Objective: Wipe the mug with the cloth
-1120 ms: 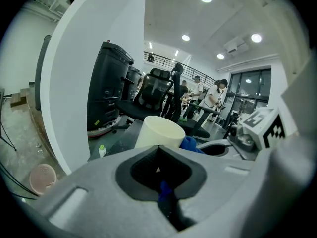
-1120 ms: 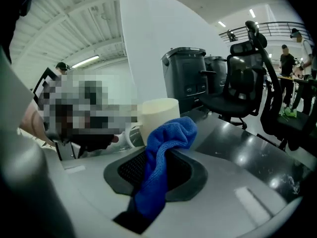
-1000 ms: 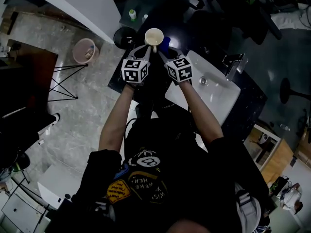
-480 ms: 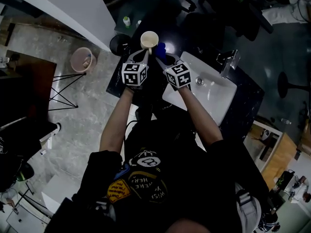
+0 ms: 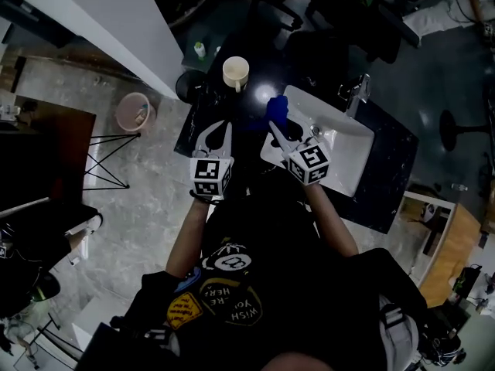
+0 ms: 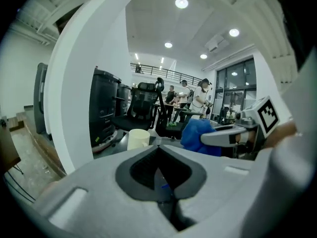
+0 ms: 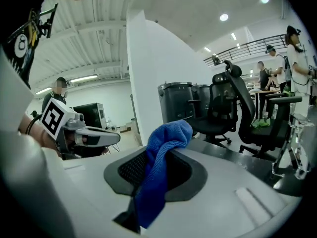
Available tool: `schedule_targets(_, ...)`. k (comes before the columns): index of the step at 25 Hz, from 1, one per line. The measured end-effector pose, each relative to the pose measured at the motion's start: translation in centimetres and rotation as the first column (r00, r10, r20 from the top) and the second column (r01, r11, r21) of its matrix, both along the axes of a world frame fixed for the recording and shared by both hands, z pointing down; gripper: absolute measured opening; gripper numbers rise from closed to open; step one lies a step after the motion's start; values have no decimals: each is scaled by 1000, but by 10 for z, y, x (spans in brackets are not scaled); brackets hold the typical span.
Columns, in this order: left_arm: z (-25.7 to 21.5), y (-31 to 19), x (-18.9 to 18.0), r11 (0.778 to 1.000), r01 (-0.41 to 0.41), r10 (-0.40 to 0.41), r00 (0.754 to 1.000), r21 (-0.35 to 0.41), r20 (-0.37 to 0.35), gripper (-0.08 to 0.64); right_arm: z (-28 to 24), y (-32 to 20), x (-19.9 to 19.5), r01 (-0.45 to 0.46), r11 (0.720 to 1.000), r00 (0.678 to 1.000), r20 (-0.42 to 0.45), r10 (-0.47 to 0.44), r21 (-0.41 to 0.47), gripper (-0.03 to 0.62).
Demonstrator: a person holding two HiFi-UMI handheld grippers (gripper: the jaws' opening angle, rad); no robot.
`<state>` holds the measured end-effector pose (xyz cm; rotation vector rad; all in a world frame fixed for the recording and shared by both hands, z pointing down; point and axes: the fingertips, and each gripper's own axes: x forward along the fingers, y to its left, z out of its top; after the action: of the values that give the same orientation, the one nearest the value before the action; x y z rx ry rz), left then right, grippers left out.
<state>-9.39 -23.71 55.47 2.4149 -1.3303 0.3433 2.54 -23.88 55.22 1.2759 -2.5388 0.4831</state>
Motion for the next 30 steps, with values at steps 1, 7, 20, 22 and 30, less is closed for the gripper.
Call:
schedule_targets(1, -7, 9, -3, 1000, -2, 1, 1000, 29, 10, 5, -4, 12, 3, -14, 1000, 1000, 5, 14, 7, 91)
schedule_targets(7, -41, 26, -11, 986, -17, 11, 999, 167, 38, 5, -21, 55, 8, -19, 998, 999, 40, 17, 56, 89)
schedule_targets(20, -74, 177, 77, 976, 123, -134, 990, 177, 51, 5, -81, 181, 56, 153, 974, 983, 72, -167, 168, 89)
schedule_targets(22, -74, 207, 97, 974, 131, -144, 988, 183, 59, 5, -82, 207, 67, 181, 969, 977, 82, -196, 167, 89)
schedule_targets(30, -77, 269, 114, 971, 165, -175, 983, 171, 49, 5, -77, 261, 84, 188, 973, 969, 135, -205, 130, 89)
